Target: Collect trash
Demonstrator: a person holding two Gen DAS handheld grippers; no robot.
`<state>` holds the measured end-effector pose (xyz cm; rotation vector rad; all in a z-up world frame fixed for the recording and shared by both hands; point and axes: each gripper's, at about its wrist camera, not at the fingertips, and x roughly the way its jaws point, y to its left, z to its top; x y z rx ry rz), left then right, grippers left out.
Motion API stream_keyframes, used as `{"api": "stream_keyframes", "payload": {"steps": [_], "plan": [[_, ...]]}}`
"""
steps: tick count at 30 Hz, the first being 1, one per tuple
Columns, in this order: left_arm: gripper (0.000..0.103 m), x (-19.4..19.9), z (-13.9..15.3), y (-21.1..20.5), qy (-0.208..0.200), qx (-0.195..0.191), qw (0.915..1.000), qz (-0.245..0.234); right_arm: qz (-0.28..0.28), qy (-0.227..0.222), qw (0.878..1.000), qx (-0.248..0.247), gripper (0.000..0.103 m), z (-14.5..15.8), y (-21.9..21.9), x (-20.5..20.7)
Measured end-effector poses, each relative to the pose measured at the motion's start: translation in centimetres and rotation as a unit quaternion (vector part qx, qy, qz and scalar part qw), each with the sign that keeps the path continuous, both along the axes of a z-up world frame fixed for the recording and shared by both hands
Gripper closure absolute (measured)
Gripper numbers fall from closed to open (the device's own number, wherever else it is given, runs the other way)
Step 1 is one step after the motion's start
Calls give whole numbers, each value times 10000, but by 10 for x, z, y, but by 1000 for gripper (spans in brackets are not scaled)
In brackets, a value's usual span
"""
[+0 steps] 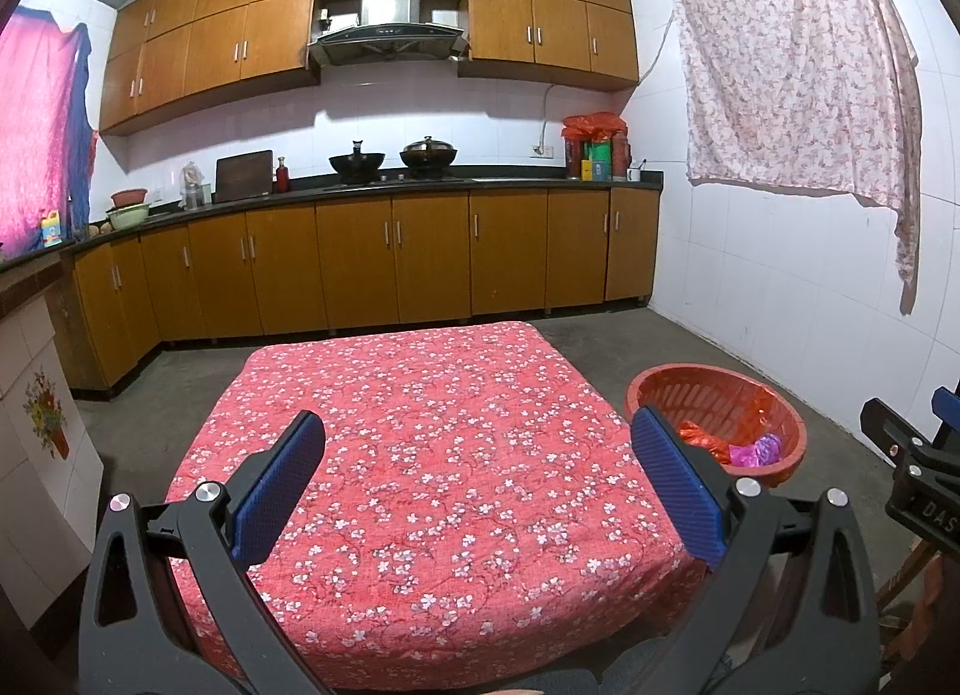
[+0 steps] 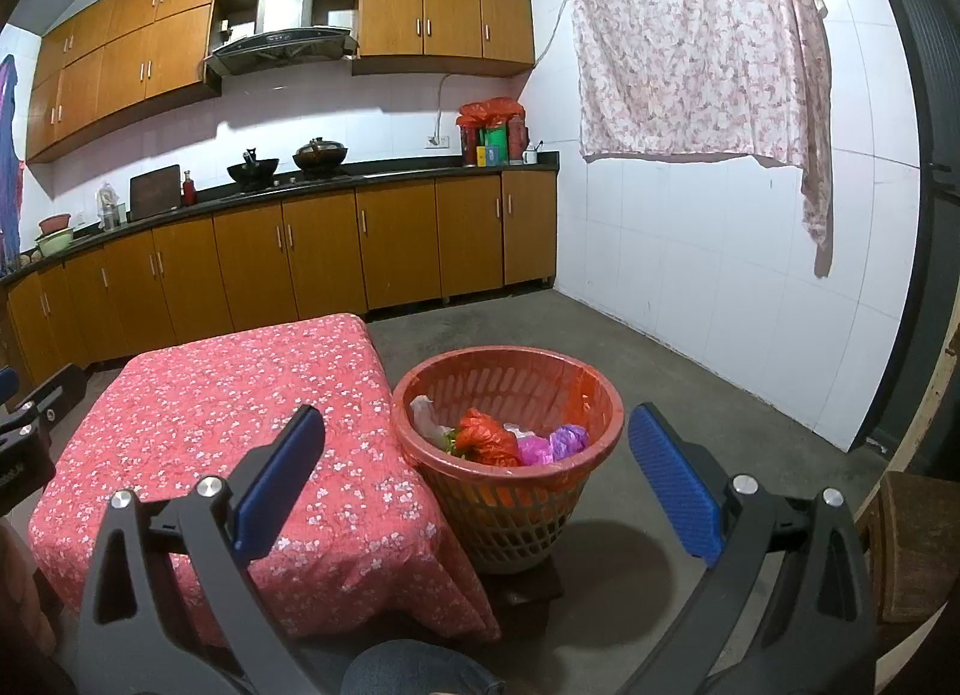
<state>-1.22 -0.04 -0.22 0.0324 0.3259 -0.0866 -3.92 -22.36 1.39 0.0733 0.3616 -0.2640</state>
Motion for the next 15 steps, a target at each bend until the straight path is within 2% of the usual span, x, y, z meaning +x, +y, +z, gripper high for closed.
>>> {"api": "stream_keyframes", "payload": {"steps": [15], "plan": [[2,1,0,4,51,-3,10000,-22,-10,10,10000,8,4,-2,0,-1]]}}
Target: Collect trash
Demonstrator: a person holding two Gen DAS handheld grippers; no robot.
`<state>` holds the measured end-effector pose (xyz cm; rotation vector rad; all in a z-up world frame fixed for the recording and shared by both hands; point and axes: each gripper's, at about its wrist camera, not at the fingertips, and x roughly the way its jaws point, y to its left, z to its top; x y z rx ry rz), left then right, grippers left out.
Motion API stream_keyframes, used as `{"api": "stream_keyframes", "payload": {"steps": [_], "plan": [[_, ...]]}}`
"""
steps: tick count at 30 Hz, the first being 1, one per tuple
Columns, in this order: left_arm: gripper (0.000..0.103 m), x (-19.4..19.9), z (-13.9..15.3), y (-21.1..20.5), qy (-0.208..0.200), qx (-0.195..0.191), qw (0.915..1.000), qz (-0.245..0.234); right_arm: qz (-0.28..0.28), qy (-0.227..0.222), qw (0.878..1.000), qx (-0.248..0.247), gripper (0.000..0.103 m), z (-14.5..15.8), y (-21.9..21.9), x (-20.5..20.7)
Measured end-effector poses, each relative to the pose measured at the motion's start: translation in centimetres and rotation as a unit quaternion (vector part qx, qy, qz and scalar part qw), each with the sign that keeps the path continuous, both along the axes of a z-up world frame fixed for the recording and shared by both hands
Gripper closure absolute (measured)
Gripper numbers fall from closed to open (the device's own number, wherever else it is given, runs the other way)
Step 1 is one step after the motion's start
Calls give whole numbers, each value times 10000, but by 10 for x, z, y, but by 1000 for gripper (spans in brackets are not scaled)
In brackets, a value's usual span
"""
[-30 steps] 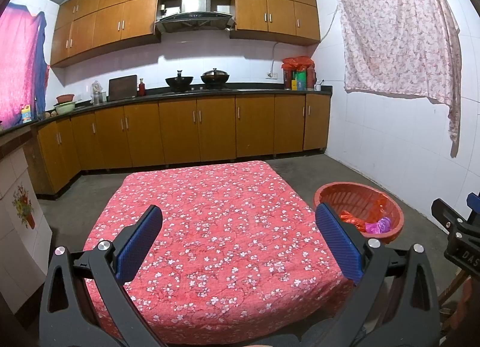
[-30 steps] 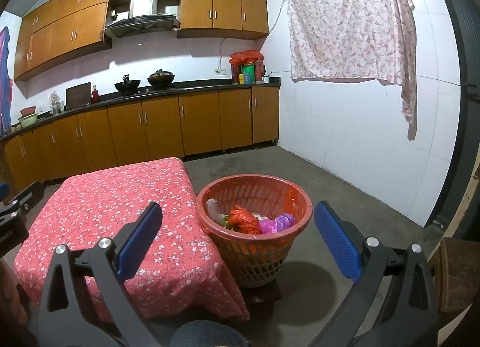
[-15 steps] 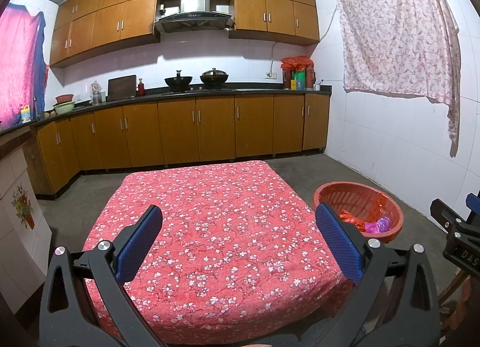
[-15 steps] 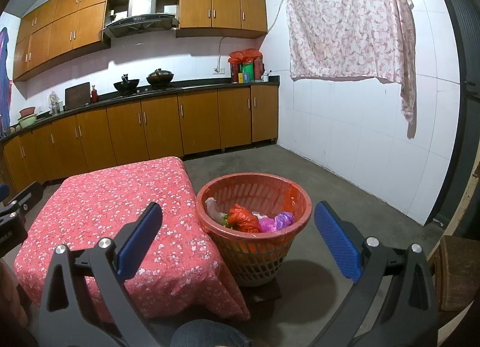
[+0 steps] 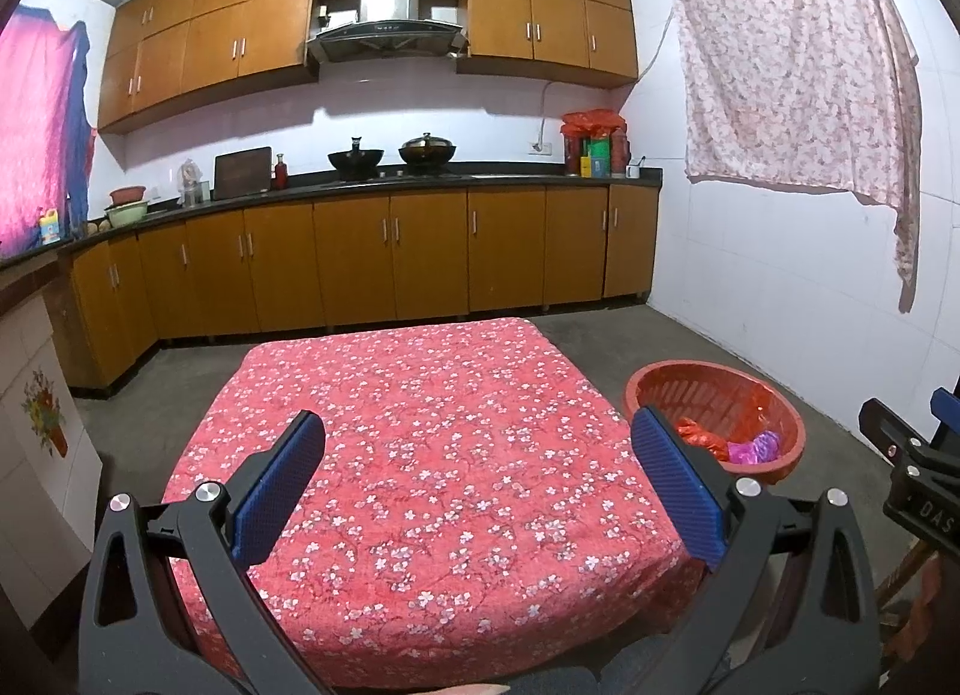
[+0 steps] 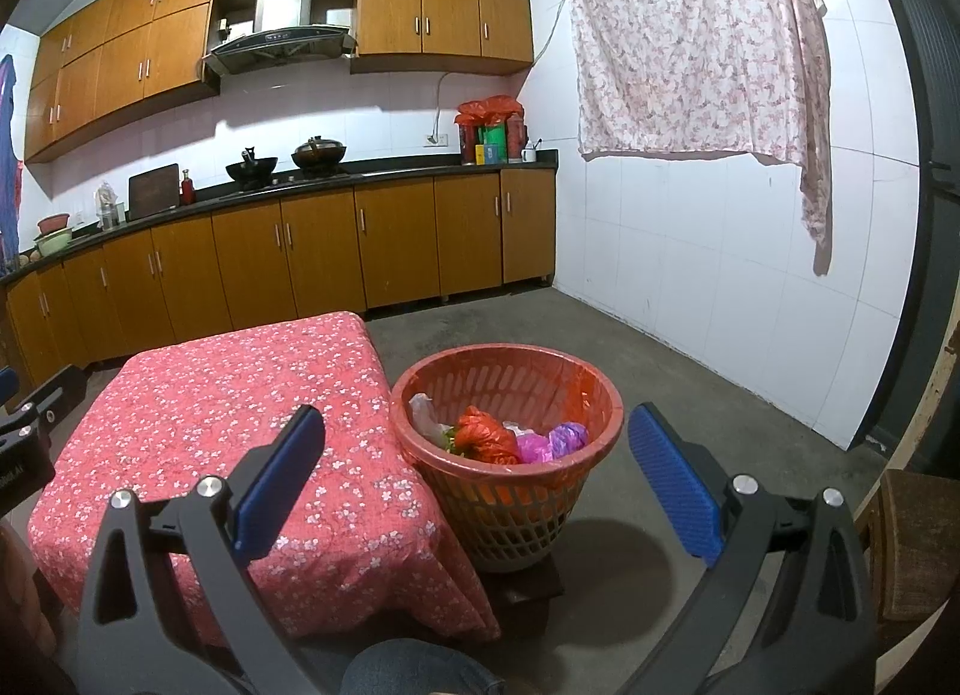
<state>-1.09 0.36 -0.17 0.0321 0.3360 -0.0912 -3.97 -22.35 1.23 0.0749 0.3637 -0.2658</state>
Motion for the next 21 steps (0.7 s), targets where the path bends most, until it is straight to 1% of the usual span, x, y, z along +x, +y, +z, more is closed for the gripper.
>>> {"api": "stream_keyframes", "payload": {"steps": [21], "plan": [[2,3,0,-1,24,13,10000,-31,0,4,10000,0,4,1,0,0]]}}
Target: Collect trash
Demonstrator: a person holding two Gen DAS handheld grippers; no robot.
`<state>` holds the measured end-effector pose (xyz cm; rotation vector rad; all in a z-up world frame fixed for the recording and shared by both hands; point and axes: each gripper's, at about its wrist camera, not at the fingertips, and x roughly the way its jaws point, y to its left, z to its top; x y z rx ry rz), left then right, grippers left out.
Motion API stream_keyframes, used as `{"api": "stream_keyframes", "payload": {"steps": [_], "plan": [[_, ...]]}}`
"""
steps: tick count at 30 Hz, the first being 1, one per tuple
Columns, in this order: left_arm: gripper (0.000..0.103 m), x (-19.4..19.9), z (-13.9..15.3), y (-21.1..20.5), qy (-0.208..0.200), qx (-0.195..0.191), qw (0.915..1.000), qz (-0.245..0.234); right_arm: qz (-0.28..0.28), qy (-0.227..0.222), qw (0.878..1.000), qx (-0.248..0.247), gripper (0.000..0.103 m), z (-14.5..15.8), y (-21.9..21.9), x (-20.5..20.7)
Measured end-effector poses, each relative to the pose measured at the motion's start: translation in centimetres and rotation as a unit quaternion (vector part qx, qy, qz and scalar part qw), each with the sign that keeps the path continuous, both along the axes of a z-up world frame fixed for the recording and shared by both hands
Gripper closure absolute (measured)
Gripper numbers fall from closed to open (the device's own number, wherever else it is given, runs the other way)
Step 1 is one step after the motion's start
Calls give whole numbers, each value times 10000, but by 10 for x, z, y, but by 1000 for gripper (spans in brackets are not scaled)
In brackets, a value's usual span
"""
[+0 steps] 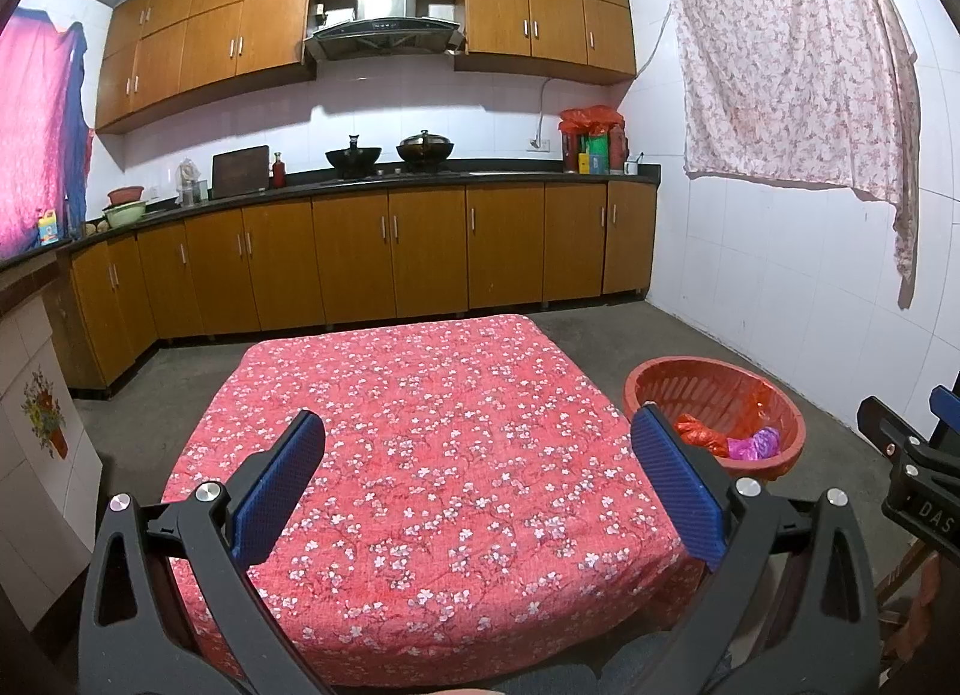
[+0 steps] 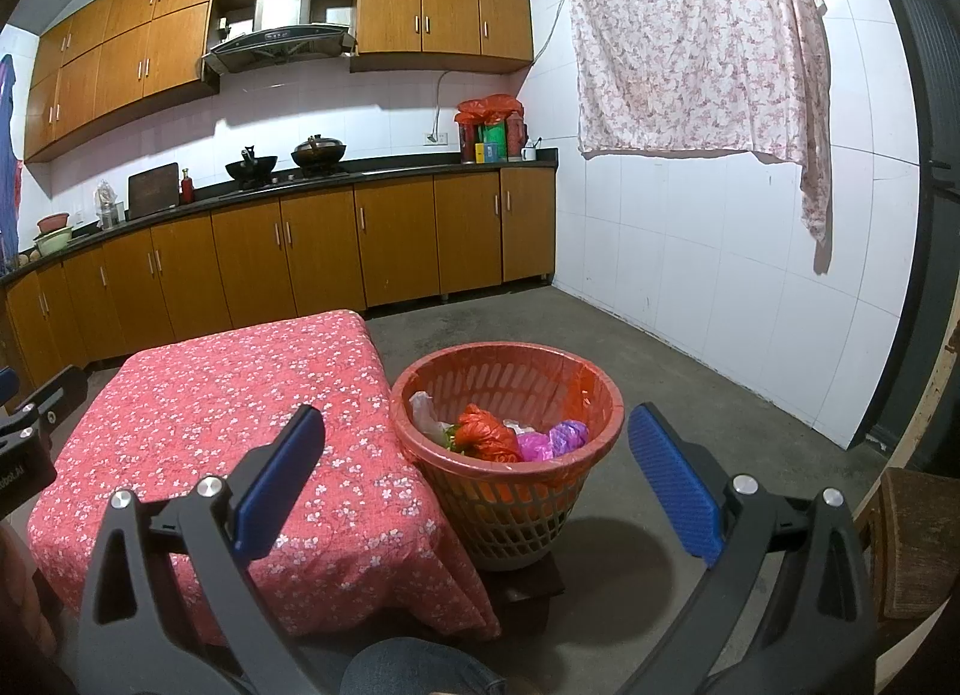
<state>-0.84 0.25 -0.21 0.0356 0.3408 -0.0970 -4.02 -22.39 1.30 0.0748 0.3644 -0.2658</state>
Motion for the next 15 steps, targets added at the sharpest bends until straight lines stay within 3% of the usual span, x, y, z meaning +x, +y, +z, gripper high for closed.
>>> {"api": "stream_keyframes", "payload": {"steps": [15], "plan": [[2,0,-3,0,-3,24,10000,-47,1,12,10000,22,4,-2,0,0]]}}
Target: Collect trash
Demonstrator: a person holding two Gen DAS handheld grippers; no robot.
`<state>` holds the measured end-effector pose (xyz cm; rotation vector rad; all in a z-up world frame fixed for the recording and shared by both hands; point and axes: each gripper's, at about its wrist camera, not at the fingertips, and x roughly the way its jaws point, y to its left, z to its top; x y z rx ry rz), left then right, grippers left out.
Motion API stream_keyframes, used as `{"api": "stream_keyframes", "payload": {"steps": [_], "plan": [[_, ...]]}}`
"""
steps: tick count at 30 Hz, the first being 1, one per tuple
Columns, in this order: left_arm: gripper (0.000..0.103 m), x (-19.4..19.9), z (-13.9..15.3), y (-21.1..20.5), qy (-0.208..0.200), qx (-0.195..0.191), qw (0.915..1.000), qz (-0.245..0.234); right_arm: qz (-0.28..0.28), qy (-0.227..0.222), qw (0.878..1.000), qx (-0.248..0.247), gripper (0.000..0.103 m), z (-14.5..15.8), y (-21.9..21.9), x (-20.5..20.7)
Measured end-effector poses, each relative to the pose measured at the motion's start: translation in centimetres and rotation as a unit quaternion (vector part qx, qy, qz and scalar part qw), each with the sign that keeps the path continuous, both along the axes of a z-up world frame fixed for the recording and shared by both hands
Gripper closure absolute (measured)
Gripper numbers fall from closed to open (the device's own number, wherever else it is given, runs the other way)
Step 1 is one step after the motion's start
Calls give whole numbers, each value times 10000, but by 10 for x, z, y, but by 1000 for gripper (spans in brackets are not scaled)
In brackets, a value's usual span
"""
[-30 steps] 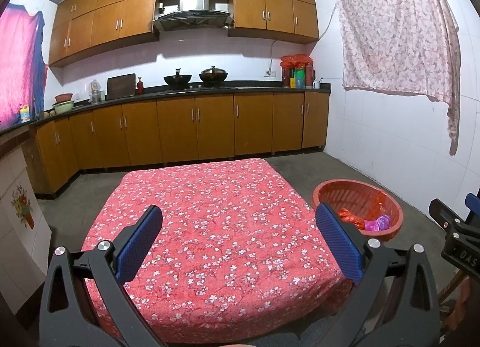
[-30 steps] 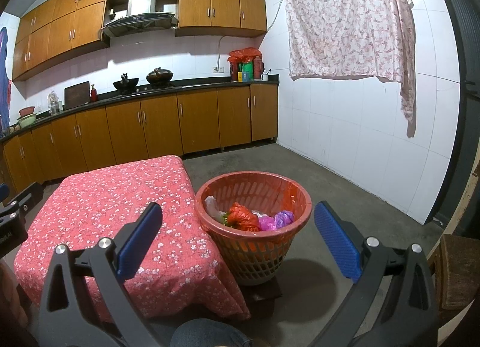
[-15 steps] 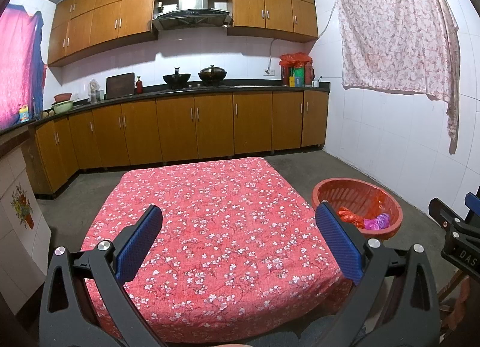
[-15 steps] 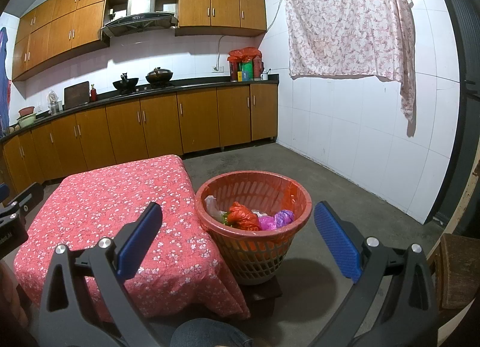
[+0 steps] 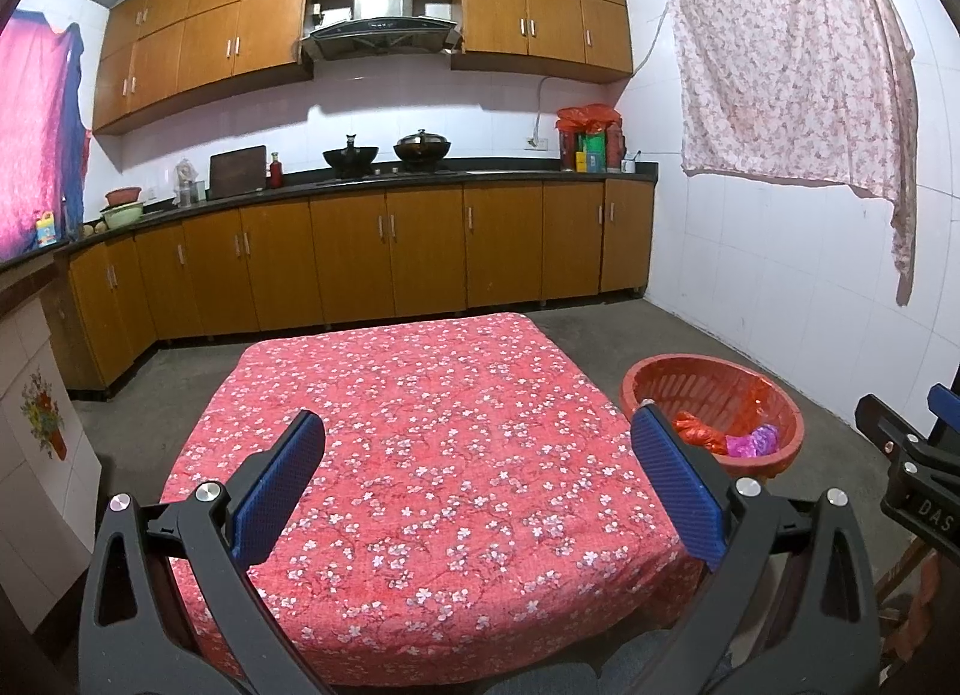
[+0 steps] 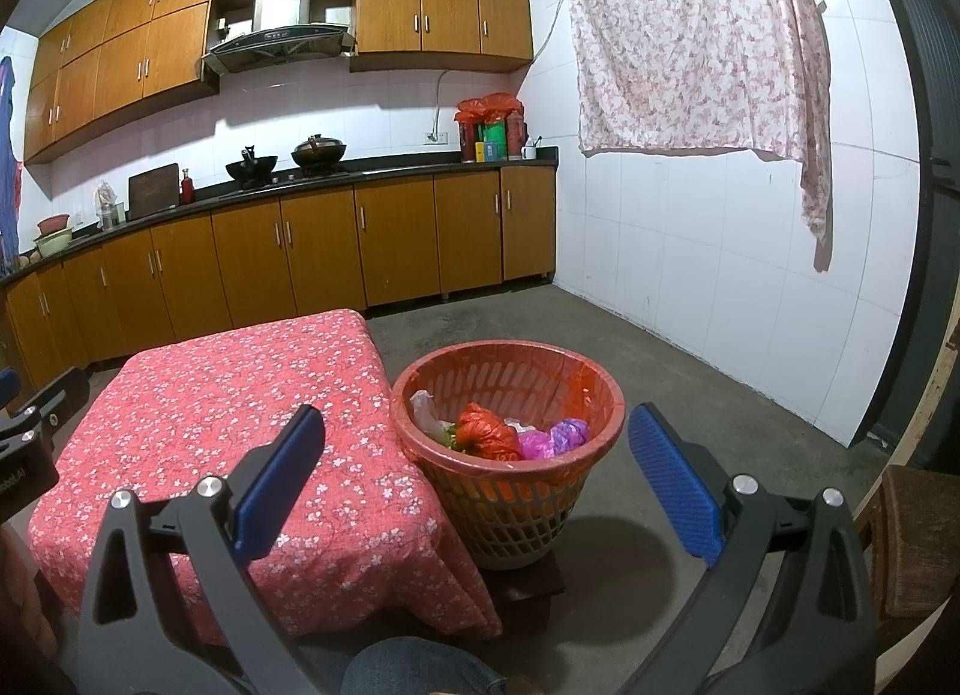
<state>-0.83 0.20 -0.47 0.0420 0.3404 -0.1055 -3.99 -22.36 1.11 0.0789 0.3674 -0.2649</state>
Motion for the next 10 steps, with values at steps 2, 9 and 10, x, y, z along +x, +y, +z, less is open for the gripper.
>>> {"api": "stream_keyframes", "payload": {"steps": [2,9,10], "plan": [[2,0,0,-1,-13,27,10000,4,-7,8,10000,-3,4,-2,1,0],[2,0,-1,-2,15,19,10000,-30,-4,3,10000,9,4,-2,0,0],[2,1,-1,-2,26,8,10000,-40,-6,5,10000,14,4,-3,1,0]]}}
